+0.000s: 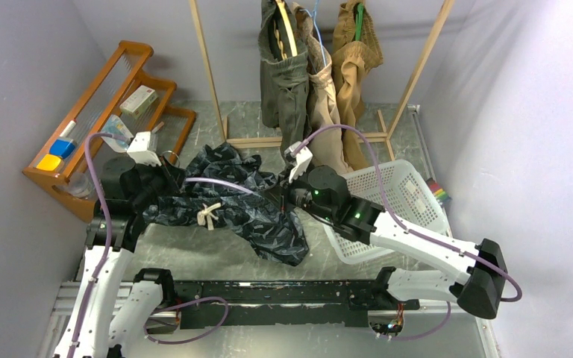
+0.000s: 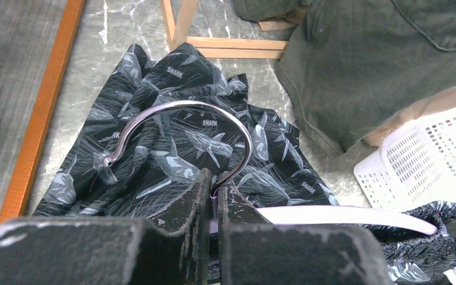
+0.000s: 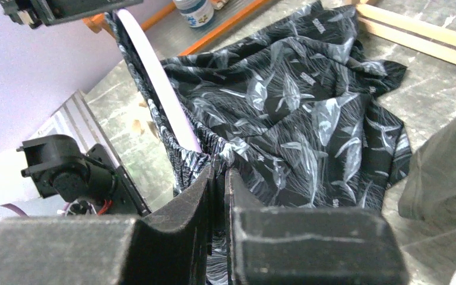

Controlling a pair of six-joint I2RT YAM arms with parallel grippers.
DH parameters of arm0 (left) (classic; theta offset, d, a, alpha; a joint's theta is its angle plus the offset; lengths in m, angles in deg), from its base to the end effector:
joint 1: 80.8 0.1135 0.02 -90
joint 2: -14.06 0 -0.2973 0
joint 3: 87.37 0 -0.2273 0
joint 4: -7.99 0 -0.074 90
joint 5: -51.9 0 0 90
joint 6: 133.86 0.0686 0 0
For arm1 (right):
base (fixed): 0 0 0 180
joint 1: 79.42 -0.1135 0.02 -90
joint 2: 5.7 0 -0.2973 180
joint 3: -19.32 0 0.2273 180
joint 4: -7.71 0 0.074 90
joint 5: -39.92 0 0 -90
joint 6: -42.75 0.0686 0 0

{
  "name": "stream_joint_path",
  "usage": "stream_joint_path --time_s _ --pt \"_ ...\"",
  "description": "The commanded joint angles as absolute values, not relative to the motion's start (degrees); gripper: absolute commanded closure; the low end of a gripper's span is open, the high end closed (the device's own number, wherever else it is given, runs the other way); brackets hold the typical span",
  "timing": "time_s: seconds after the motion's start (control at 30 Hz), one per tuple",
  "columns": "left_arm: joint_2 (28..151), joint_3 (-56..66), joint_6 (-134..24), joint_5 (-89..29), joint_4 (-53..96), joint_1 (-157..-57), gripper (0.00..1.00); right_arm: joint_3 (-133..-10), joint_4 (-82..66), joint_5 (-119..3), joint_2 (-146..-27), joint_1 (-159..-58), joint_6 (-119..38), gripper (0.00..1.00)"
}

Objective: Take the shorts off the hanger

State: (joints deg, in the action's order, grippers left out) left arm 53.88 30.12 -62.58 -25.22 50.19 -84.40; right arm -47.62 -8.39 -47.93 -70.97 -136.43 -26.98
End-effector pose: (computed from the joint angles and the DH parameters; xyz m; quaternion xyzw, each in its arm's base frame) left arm 0.1329 -0.0237 0.3445 -0.0426 0.8130 -0.2009 0.5449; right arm 0.1442 0.2174 0.3546 -0.2381 0.7535 0.3709 0.4877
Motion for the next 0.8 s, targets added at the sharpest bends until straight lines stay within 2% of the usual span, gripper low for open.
stream_joint_path --time_s 0.0,0.17,0.37,0.57,0.67,0.77 --pt "52.5 29.0 -64.2 -30.6 45.5 -83.7 0.93 -44.4 -13.7 -44.6 -68.5 -136.0 -29.0 0.91" --pt "53.1 27.8 -63.7 -31.8 47.3 -83.7 0.93 -43.8 -14.7 -41.8 -67.6 -135.9 -29.7 0.92" --pt "53.0 27.5 -64.3 -34.7 48.9 -83.7 0.93 -41.5 -15.6 -54.3 -67.0 -136.0 -34.2 0.93" --pt "52.7 28.2 -67.3 -35.5 47.9 -83.7 0.93 -38.0 -15.2 -59.1 -68.2 -135.9 -34.1 0.93" --pt "53.0 27.6 -67.3 -36.8 48.5 -83.7 0.93 -37.9 -15.2 -58.2 -68.8 -135.9 -33.7 0.94" --pt "53.2 26.7 -67.8 -38.0 49.9 -83.7 0.93 -37.0 -16.0 -51.7 -66.4 -135.9 -34.1 0.99"
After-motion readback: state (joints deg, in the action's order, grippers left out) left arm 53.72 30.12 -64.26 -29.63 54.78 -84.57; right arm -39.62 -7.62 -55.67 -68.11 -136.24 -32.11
